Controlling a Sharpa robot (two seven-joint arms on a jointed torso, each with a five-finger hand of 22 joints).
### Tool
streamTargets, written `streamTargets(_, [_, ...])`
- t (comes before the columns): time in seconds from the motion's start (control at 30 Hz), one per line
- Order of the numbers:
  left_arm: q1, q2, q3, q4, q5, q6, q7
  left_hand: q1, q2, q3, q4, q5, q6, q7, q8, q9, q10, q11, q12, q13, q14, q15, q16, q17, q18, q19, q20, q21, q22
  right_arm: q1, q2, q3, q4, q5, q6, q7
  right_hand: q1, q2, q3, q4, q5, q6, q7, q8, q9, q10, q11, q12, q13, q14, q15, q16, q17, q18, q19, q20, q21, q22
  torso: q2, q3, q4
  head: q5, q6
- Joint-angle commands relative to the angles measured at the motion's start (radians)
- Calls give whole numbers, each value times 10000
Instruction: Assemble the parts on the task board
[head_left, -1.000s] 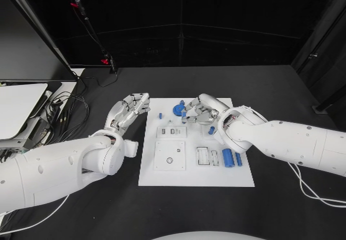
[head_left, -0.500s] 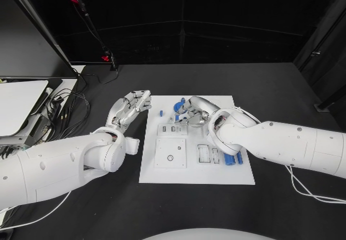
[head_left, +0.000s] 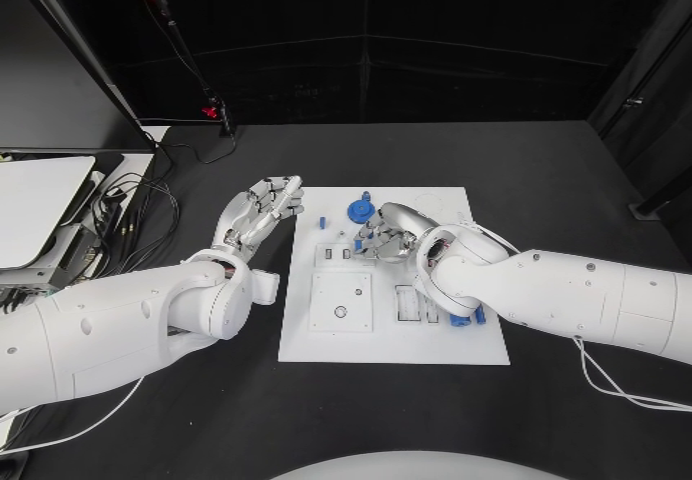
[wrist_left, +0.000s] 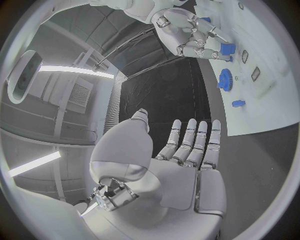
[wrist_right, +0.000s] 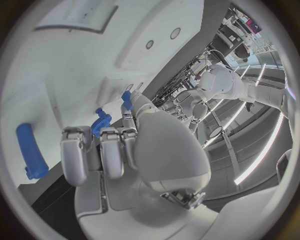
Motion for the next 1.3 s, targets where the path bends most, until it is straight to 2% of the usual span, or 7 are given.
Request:
streamTargets(0.03, [16,17,10,11,-61,33,2062,87,3,-66,-23,44,51,1524,-57,0,80,22,-33,-1,63,-23,-31,8,132,-78,-6,57,-13,-11,49,11,-17,-415,140,-149,-15,59,44,-25,35,58,23,55,19,1040,41,25,2632,1057,86,25,2628,-73,1075,68,33,2634,-3,3,-8,-13,-35])
streamTargets(0.33, [15,29,10,-6,-61,40,2062,87,3,-66,-23,44,51,1524,-57,0,80,22,-33,-1,63,-23,-31,8,132,-78,-6,57,-13,-52,179,11,-106,-500,109,-65,-19,56,45,-30,41,48,25,41,13,1040,46,25,2632,1057,88,25,2628,-73,1075,71,33,2634,3,8,21,-37,-54])
streamTargets(0.5, [15,27,10,-15,-61,36,2062,87,3,-66,-23,44,51,1524,-57,0,80,22,-33,-1,63,-23,-31,8,132,-78,-6,57,-13,-58,197,11,-120,-509,128,-43,-19,56,45,-30,41,47,25,39,13,1040,47,25,2632,1057,88,25,2628,-73,1075,71,33,2634,3,2,-7,-10,-60])
streamTargets(1.07, [14,1,9,-4,-61,36,2065,102,13,-75,-24,54,52,1524,-62,-1,81,22,-35,-1,64,-23,-32,8,133,-79,-5,60,-14,-61,261,13,-111,-559,414,-345,-53,-14,38,-88,30,-78,87,-113,-45,1040,96,25,2632,1057,119,25,2628,-73,1075,99,33,2634,3,-1,-14,-31,-139])
streamTargets(1.1, [14,-1,9,-4,-61,37,2065,102,13,-75,-24,54,52,1524,-62,-1,81,22,-35,-1,64,-23,-32,8,133,-79,-5,60,-14,-61,263,13,-108,-560,415,-347,-55,-22,36,-94,27,-88,91,-124,-48,1040,100,25,2632,1057,123,25,2628,-73,1075,101,33,2634,1,4,5,-38,-148])
streamTargets(1.2, [14,-6,9,-1,-61,36,2065,110,21,-75,-25,58,53,1524,-63,-1,82,22,-36,-1,66,-23,-32,8,133,-84,-5,57,-18,-61,259,13,-96,-562,403,-341,-120,-99,-3,-102,-21,-197,144,-224,-77,1040,146,25,2632,1057,155,25,2628,-73,1075,126,33,2634,1,3,10,-41,-153])
streamTargets(1.3, [14,-9,9,-6,-61,37,2064,110,21,-75,-25,58,53,1524,-63,-1,82,22,-36,-1,66,-23,-32,8,133,-84,-5,57,-18,-61,236,13,-90,-563,352,-274,-377,-344,-173,-42,-121,-565,263,-458,-115,1040,250,25,2632,1057,240,25,2628,-73,1075,195,33,2634,-3,-2,4,-42,-151])
